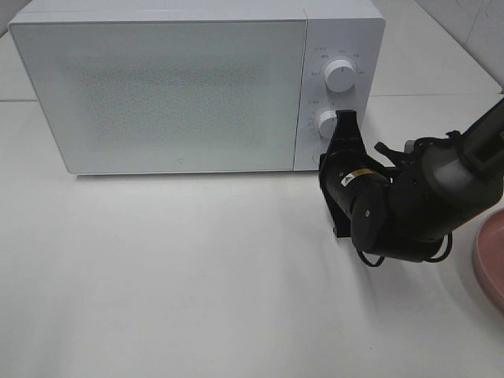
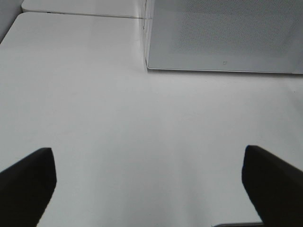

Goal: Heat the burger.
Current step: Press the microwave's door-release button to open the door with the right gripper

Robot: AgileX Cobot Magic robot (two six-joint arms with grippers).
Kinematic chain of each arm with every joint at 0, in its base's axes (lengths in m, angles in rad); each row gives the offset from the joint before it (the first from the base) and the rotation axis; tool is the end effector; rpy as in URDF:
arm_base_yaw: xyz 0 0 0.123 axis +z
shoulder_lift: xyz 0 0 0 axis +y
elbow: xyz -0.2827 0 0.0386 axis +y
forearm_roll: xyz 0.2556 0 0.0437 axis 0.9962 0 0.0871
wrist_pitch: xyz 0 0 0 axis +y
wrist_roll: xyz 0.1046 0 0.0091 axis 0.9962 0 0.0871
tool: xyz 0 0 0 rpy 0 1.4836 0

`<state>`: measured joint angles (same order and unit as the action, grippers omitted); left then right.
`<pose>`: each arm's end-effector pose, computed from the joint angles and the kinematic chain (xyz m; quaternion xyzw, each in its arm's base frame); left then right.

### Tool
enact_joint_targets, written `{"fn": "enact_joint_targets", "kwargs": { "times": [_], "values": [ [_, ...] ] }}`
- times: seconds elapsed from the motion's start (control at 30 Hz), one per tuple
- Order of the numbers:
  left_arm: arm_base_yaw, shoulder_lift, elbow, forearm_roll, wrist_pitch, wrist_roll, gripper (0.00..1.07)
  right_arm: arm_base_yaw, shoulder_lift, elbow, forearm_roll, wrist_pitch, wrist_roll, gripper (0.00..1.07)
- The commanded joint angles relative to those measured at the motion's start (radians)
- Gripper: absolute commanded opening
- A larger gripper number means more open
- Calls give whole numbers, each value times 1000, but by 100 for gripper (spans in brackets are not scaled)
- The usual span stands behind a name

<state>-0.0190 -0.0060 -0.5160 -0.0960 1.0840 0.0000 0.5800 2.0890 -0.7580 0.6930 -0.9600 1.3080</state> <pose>0.0098 -0.0091 0.2775 0.0110 0.8525 -0.0528 0.5199 0.3302 0.1506 0.0757 0.5695 0.5883 0.3951 0.4166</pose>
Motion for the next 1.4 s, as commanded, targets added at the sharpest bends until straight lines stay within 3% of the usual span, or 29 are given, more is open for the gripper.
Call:
{"fn": "enact_joint_targets", "kwargs": {
  "times": [0.03, 1.4],
  "values": [
    [2, -15, 0, -9, -14, 0, 100, -18, -3, -17, -6, 18, -25, 0],
    [2, -15, 0, -9, -14, 0, 100, -33, 99, -161, 34, -44, -57, 0]
  ]
}}
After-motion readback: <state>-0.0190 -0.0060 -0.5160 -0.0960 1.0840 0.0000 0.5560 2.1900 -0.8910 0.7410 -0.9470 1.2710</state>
